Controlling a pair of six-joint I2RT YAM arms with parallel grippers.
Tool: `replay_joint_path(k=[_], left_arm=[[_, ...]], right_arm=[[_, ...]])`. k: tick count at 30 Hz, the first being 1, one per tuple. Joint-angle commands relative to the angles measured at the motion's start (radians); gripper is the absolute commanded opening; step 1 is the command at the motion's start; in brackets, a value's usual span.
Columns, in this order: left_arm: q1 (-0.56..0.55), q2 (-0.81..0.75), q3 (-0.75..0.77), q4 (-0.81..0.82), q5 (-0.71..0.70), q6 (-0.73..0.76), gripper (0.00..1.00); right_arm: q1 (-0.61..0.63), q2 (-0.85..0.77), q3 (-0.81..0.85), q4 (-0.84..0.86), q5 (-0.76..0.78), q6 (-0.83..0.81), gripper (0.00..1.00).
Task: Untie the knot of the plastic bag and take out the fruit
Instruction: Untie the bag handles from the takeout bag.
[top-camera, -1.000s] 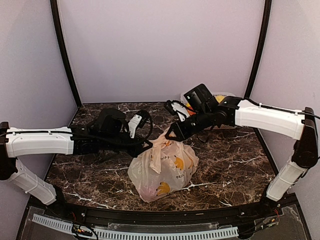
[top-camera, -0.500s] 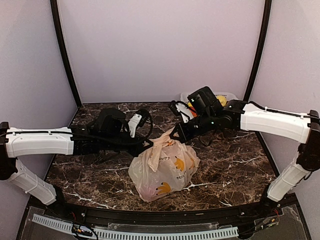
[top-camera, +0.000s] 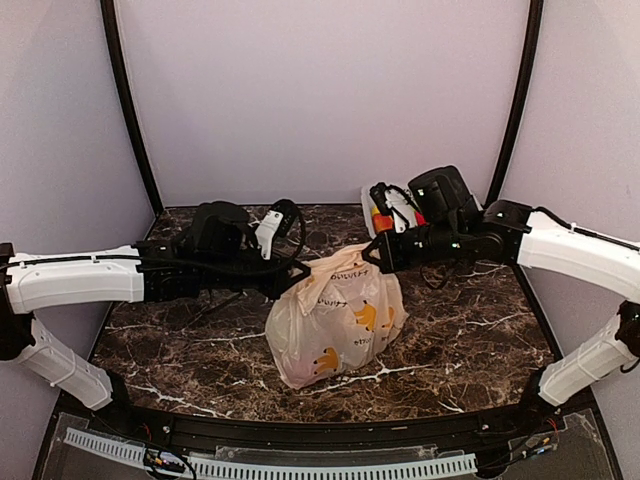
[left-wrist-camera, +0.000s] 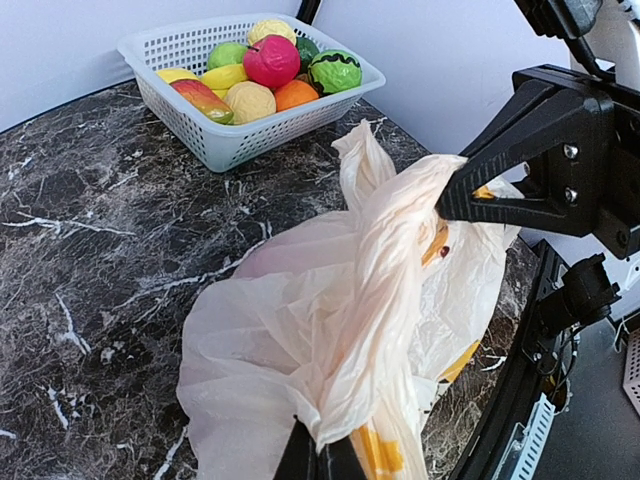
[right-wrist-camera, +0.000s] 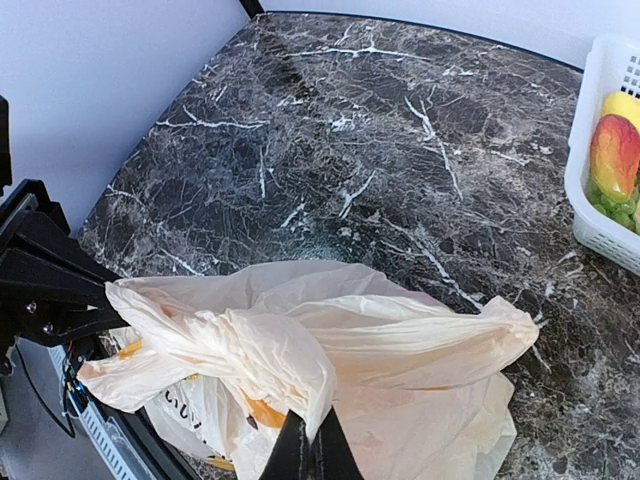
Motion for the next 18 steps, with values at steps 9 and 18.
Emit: replay_joint_path(k=[9,18], left_arm=[[0.036,-0.077,-0.139,0.027,-0.046,-0.063,0.01],[0.038,-0.103,-0.091,-0.025,0.017,-0.005,0.06]], right_arm=[[-0.021,-0.059,-0.131,0.056,0.081,0.106,0.0],[-0.022,-0.077,-0.122,0.097,-0.002,0.082,0.0]])
